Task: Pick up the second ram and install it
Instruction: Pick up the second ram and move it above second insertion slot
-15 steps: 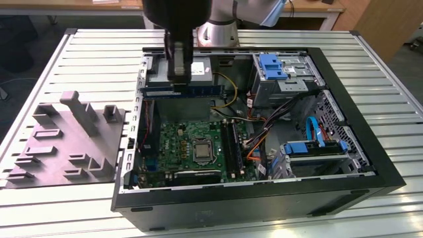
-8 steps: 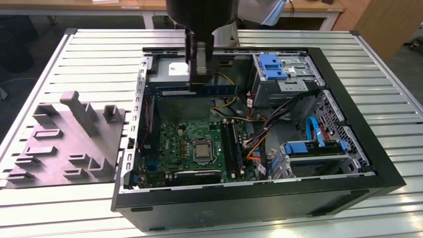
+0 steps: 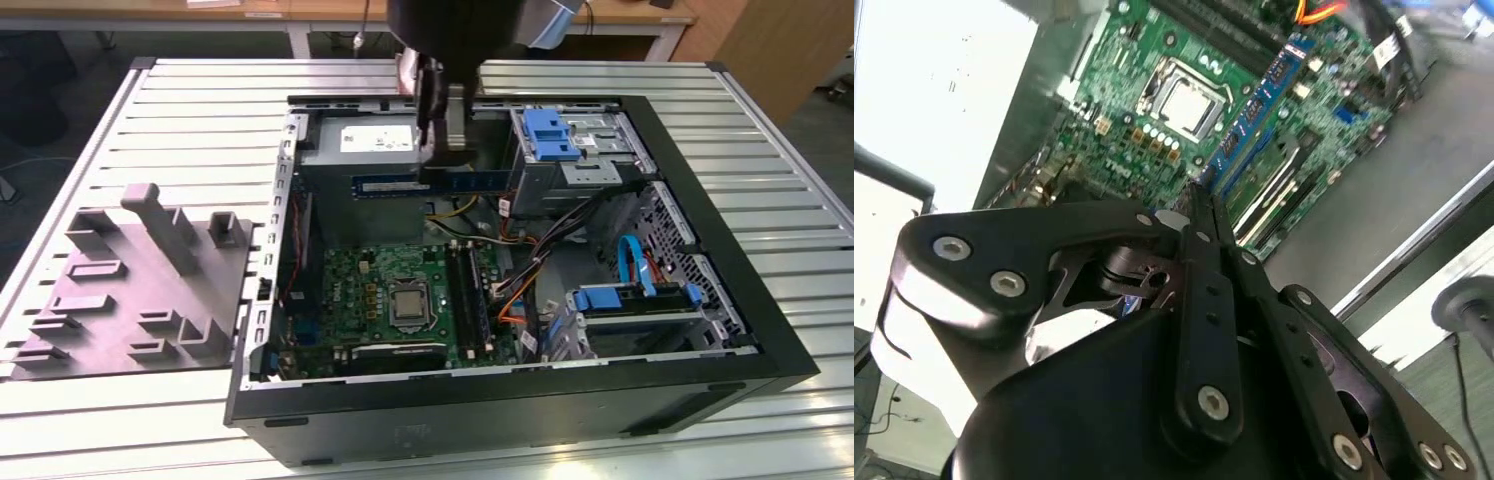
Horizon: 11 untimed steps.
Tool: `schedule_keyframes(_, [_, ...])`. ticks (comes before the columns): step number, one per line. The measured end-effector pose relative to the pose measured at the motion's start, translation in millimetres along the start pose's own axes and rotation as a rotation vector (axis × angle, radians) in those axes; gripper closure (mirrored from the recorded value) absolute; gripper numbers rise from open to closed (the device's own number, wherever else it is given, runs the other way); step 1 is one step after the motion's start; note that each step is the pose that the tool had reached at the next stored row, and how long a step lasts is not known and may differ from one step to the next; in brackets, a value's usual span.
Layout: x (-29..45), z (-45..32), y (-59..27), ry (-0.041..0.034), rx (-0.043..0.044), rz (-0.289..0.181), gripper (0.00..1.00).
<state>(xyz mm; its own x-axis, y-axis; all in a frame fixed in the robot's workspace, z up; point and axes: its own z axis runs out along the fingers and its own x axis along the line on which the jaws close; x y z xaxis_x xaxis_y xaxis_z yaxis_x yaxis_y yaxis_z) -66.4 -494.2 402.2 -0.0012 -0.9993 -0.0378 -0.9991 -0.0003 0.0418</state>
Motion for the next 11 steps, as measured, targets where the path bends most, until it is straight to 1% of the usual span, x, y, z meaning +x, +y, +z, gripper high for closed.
schedule_keyframes(4, [0.1, 0.8, -7.7, -0.0002, -0.0003, -0.003, 0.89])
schedule_keyframes(7, [0.1, 2.9, -11.8, 0.0005, -0.0037, -0.010, 0.89])
schedule_keyframes(9, [0.1, 4.6, -13.2, 0.0006, -0.0065, -0.011, 0.89])
schedule_keyframes(11, [0.2, 4.8, -13.2, 0.0006, -0.0066, -0.011, 0.89])
